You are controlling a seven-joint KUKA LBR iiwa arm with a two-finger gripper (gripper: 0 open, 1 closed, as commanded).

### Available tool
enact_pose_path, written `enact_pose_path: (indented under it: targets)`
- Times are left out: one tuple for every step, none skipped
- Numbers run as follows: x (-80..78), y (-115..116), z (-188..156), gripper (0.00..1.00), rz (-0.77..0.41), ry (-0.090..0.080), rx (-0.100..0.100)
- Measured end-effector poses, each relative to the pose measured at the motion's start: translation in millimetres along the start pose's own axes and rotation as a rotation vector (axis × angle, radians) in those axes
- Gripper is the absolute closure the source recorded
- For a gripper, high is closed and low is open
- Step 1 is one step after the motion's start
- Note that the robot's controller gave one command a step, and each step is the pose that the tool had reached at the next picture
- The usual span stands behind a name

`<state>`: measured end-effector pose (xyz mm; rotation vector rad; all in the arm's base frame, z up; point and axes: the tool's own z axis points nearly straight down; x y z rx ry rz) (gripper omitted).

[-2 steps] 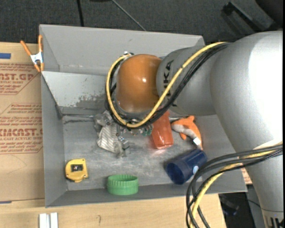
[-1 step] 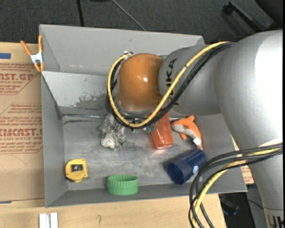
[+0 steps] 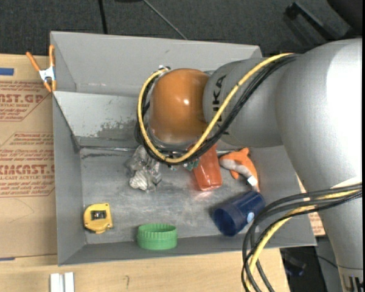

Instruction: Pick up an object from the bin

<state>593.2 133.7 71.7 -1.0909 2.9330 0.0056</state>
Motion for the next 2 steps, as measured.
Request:
enact_pose_path:
  targets:
    - [1.2,1,-4,1.0,0.0,0.005,-0.003]
    - [2.5,2,-24,1.0,-0.001,0.012,-0.005]
